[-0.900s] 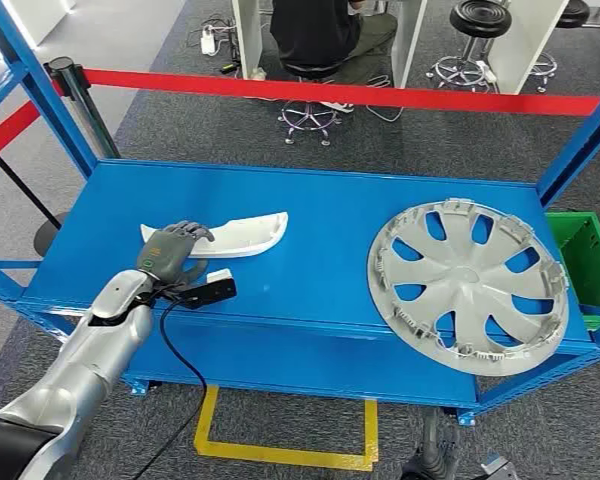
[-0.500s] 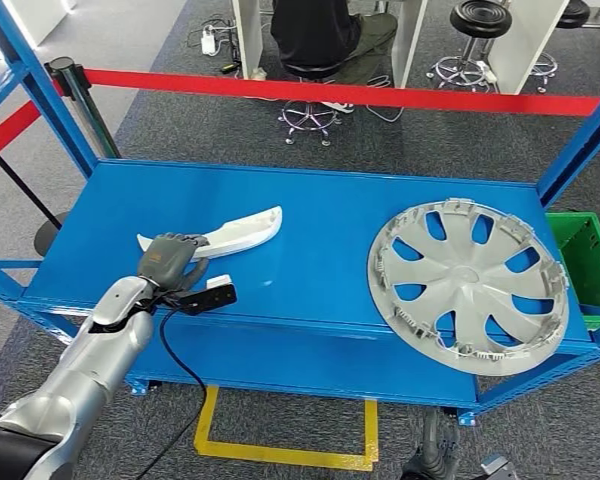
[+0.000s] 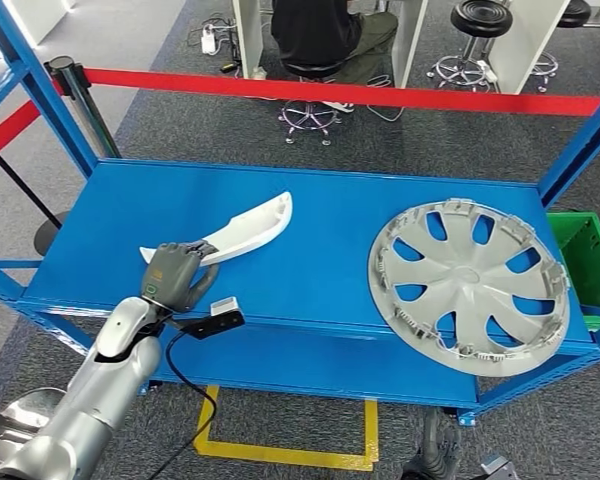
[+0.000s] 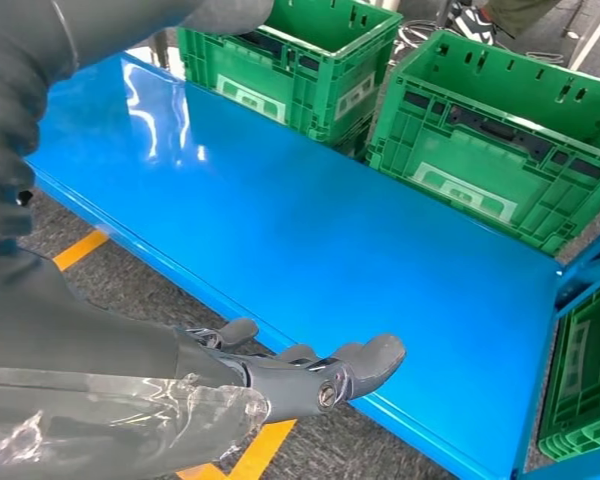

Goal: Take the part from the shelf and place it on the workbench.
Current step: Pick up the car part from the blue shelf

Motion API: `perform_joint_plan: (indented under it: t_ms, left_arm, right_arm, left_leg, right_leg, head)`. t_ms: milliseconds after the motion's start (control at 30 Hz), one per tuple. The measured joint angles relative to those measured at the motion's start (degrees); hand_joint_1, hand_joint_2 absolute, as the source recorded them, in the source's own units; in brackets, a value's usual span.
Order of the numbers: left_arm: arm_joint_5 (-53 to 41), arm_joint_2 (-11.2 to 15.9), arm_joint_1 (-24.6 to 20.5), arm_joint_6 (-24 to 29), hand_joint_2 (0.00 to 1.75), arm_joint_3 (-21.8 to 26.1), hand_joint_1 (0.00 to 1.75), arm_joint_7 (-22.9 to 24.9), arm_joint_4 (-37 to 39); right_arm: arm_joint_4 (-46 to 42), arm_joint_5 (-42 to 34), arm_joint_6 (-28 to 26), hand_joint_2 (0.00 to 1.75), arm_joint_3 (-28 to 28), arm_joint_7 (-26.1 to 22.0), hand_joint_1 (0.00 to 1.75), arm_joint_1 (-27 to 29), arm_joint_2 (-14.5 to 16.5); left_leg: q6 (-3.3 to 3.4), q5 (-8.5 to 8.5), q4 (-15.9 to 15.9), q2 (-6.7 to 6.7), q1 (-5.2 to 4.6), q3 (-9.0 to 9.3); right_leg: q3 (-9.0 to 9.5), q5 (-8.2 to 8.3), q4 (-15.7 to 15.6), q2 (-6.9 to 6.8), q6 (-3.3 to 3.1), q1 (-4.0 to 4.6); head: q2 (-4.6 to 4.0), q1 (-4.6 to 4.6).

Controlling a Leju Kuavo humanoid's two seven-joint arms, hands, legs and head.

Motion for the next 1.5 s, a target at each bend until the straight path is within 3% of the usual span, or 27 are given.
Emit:
perform_joint_plan:
  t_ms: [233, 333, 467, 533, 633, 667, 700, 733, 833, 900, 967, 1033, 1133, 1167, 1200, 1267, 1333, 1400, 1433, 1500]
  left_arm:
    - [0.00, -0.33, 2.24, 0.09, 1.75, 0.02, 1.75, -0.44, -4.66]
    - [-0.95, -0.85, 5.11, 0.71, 1.75, -0.56, 1.75, -1.42, -8.61]
    - [-5.53, -1.86, 12.69, 3.09, 1.75, -3.25, 1.75, -0.81, -17.19]
    - [-8.04, -2.36, 16.94, 5.18, 1.75, -5.02, 1.75, 0.27, -20.89]
    - [-9.79, -2.87, 22.54, 8.80, 1.75, -7.28, 1.75, 1.91, -23.99]
    - [-9.91, -2.95, 24.17, 9.84, 1.75, -7.95, 1.75, 2.42, -24.48]
    - [-9.86, -2.98, 25.67, 10.73, 1.75, -8.62, 1.75, 2.91, -24.81]
    - [-9.70, -3.01, 26.97, 11.41, 1.75, -9.27, 1.75, 3.36, -24.97]
    - [-8.99, -3.14, 29.75, 12.35, 1.75, -10.95, 1.75, 4.16, -25.15]
    - [-8.76, -3.20, 30.79, 12.53, 1.75, -11.59, 1.75, 4.35, -25.27]
    - [-8.62, -3.24, 31.38, 12.63, 1.75, -12.03, 1.75, 4.45, -25.37]
    - [-8.55, -3.25, 31.77, 12.68, 1.75, -12.34, 1.75, 4.48, -25.50]
    - [-7.93, -3.23, 32.08, 12.65, 1.75, -12.57, 1.75, 4.49, -25.59]
    - [-7.56, -3.22, 32.09, 12.65, 1.75, -12.65, 1.75, 4.49, -25.59]
    - [-7.12, -3.22, 32.10, 12.71, 1.75, -12.74, 1.75, 4.50, -25.59]
    - [-6.39, -3.24, 32.11, 13.13, 1.75, -12.99, 1.75, 4.53, -25.59]
    - [-5.57, -3.34, 32.06, 13.79, 1.75, -13.51, 1.75, 4.54, -25.60]
    - [-4.37, -3.48, 32.17, 14.38, 1.75, -14.17, 1.75, 4.30, -25.67]
    - [-3.52, -3.55, 32.30, 14.55, 1.75, -14.44, 1.75, 3.93, -25.71]
    - [-1.06, -3.84, 32.75, 14.78, 1.75, -14.73, 1.75, 2.21, -25.79]
  right_arm:
    - [0.00, 0.00, 0.00, 1.75, 0.00, -0.21, 0.00, 0.00, 0.00]
    - [-0.74, -0.01, 1.52, 1.75, 0.01, -0.64, 0.00, 0.62, -0.01]
    - [-3.67, -0.02, 6.54, 1.75, -0.11, -0.83, 0.00, 2.98, -0.17]
    - [-5.03, -0.02, 8.13, 1.75, -0.43, -0.85, 0.00, 3.99, -0.50]
    - [-7.09, 0.01, 8.68, 1.75, -1.52, -0.86, 0.00, 4.64, -1.06]
    - [-7.64, 0.02, 8.40, 1.75, -2.06, -0.86, 0.00, 4.72, -1.26]
    - [-8.13, 0.02, 8.11, 1.75, -2.67, -0.86, 0.00, 4.85, -1.45]
    - [-8.50, 0.02, 7.86, 1.75, -3.30, -0.86, 0.00, 5.07, -1.65]
    - [-9.34, -0.03, 7.48, 1.75, -4.88, -0.86, 0.00, 6.36, -1.97]
    - [-9.80, -0.28, 7.40, 1.75, -5.37, -0.86, 0.00, 6.91, -1.99]
    - [-10.09, -0.49, 7.39, 1.75, -5.63, -0.86, 0.00, 6.97, -1.99]
    - [-10.37, -0.49, 7.39, 1.75, -5.99, -0.86, 0.00, 6.98, -2.03]
    - [-10.77, -0.50, 7.44, 1.75, -6.36, -0.86, 0.00, 6.73, -2.08]
    - [-10.86, -0.50, 7.49, 1.75, -6.45, -0.86, 0.00, 6.62, -2.08]
    - [-10.97, -0.50, 7.57, 1.75, -6.57, -0.86, 0.00, 6.54, -2.09]
    - [-11.27, -0.50, 7.78, 1.75, -6.87, -0.86, 0.00, 6.37, -2.10]
    - [-11.57, -0.52, 7.93, 1.75, -7.27, -0.86, 0.00, 5.99, -2.09]
    - [-11.81, -0.53, 7.85, 1.75, -7.79, -0.86, 0.00, 5.69, -2.08]
    - [-11.86, -0.54, 7.61, 1.75, -8.08, -0.86, 0.00, 5.64, -2.08]
    - [-11.76, -0.52, 6.66, 1.75, -8.97, -0.86, 0.00, 5.58, -2.15]
  left_leg:
    - [-0.03, 0.00, 0.00, 0.00, 0.00, 0.00]
    - [0.36, -0.27, 0.15, 0.00, -0.27, -0.03]
    - [1.32, -0.02, -0.02, 0.16, -0.74, 0.17]
    - [1.90, 0.41, -0.53, 0.60, -0.61, 0.49]
    - [2.34, 0.47, -0.76, 1.52, -0.63, 0.63]
    - [2.36, 0.46, -0.76, 1.84, -0.67, 0.63]
    - [2.36, 0.46, -0.75, 2.13, -0.70, 0.62]
    - [2.32, 0.49, -0.73, 2.36, -0.71, 0.62]
    - [1.70, 0.50, -0.38, 2.79, -0.80, 0.50]
    - [0.86, 0.48, 0.01, 3.15, -0.98, 0.52]
    - [0.03, 0.74, 0.06, 3.81, -1.01, 0.58]
    - [-0.71, -0.85, 1.13, 3.51, -0.87, 0.03]
    - [-1.29, -8.62, 10.21, 1.71, -0.71, -2.93]
    - [-1.32, -10.61, 13.50, 1.42, -0.69, -3.69]
    - [-1.27, -11.36, 15.24, 1.28, -0.69, -3.65]
    - [-1.03, -9.71, 13.23, 1.01, -0.67, -0.73]
    - [-0.63, -7.98, 5.65, -1.02, -0.55, 5.22]
    - [-0.08, -8.03, 0.42, -3.21, -0.52, 8.82]
    - [0.26, -8.18, -0.24, -3.51, -0.66, 9.02]
    - [1.14, -7.10, -0.29, -2.51, -0.70, 8.47]
  right_leg:
    - [-0.02, 0.00, 0.01, 0.00, 0.00, 0.01]
    - [0.07, 0.02, -0.13, 0.03, 0.32, -0.25]
    - [0.16, 0.12, -0.38, 0.15, 1.23, -0.88]
    - [-0.68, -1.62, 1.44, 0.10, 1.36, -0.91]
    - [-4.95, -8.01, 12.33, -0.07, 1.11, -0.42]
    - [-5.98, -9.31, 15.53, -0.08, 1.05, -0.23]
    - [-6.01, -9.62, 16.84, -0.09, 0.96, -0.06]
    - [-4.81, -8.95, 15.79, -0.16, 0.82, 0.03]
    - [2.38, -5.51, 4.98, -1.97, 0.33, 0.15]
    - [4.00, -4.89, 2.01, -2.79, -0.26, 0.33]
    - [3.35, -4.57, 2.18, -2.01, -1.12, 0.37]
    - [2.60, -3.78, 1.89, -1.23, -2.00, 0.23]
    - [0.72, -2.00, 1.60, 0.07, -2.67, 0.13]
    - [-0.06, -1.39, 1.61, 0.56, -2.69, 0.15]
    - [-0.85, -0.77, 1.61, 1.05, -2.66, 0.17]
    - [-2.39, 0.50, 1.62, 2.10, -2.38, 0.13]
    - [-3.78, 1.90, 1.65, 3.32, -1.77, 0.04]
    - [-4.35, 3.39, 1.28, 4.36, -0.96, 0.00]
    - [-4.32, 4.14, 0.82, 4.82, -0.50, -0.02]
    - [-4.35, 5.23, -0.26, 5.11, 0.28, -0.10]
  head:
    - [0.00, -0.01]
    - [0.00, -0.03]
    - [0.00, -0.03]
    - [0.00, 0.05]
    - [0.00, 0.25]
    - [0.00, 0.26]
    - [0.00, 0.27]
    - [0.00, 0.27]
    - [0.00, 0.28]
    - [0.00, 0.25]
    - [0.00, 0.25]
    - [0.00, 0.24]
    - [0.00, 0.20]
    - [0.00, 0.20]
    - [0.00, 0.20]
    - [0.00, 0.21]
    - [0.00, 0.19]
    - [0.00, 0.16]
    - [0.01, 0.07]
    - [0.01, -0.14]
